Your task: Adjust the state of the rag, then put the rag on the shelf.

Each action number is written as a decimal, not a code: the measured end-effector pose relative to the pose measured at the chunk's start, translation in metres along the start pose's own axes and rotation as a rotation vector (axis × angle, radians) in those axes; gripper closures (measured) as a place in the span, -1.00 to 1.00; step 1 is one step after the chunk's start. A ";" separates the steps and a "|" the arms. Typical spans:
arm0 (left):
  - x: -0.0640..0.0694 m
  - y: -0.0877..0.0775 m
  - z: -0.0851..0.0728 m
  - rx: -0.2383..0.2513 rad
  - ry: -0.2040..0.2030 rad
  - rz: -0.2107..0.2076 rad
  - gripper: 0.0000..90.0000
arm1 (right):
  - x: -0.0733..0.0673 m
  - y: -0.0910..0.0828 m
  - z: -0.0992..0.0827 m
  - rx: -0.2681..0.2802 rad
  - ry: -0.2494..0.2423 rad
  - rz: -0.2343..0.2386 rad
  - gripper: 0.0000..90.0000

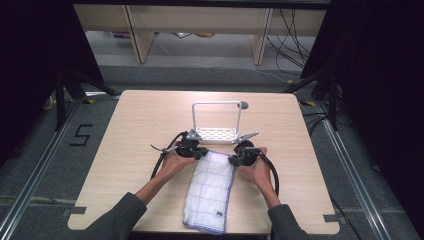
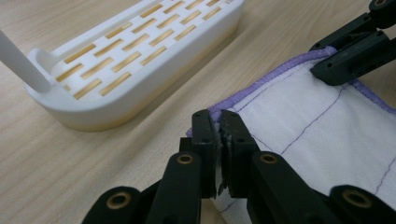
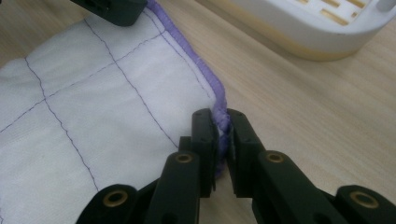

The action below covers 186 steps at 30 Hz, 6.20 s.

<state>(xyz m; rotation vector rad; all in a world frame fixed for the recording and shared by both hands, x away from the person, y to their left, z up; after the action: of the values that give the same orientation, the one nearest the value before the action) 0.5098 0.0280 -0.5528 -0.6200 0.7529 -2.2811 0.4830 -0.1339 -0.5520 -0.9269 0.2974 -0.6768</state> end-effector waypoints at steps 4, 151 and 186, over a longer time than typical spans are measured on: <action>0.000 -0.008 0.004 0.023 -0.002 -0.002 0.89 | -0.002 -0.005 0.006 0.035 -0.009 0.001 0.88; -0.016 -0.153 0.257 0.472 -0.006 0.062 0.90 | 0.093 -0.185 0.220 0.507 0.028 -0.167 0.87; -0.075 -0.055 0.205 0.288 -0.143 0.064 0.88 | 0.131 -0.063 0.189 0.268 0.142 -0.156 0.85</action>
<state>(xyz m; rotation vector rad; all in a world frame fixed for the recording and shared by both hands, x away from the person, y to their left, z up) 0.6594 0.0441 -0.3858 -0.6058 0.3614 -2.2037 0.6536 -0.1256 -0.3852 -0.6509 0.2539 -0.9053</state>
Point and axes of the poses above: each handheld gripper's, and its own axes: y roughly forward along the jaws, z roughly out of its top, x roughly to its right, the point moved 7 cm from there along y, roughly forward along the jaws, and after that the axes turned 11 degrees about -y, right-handed, at the moved point
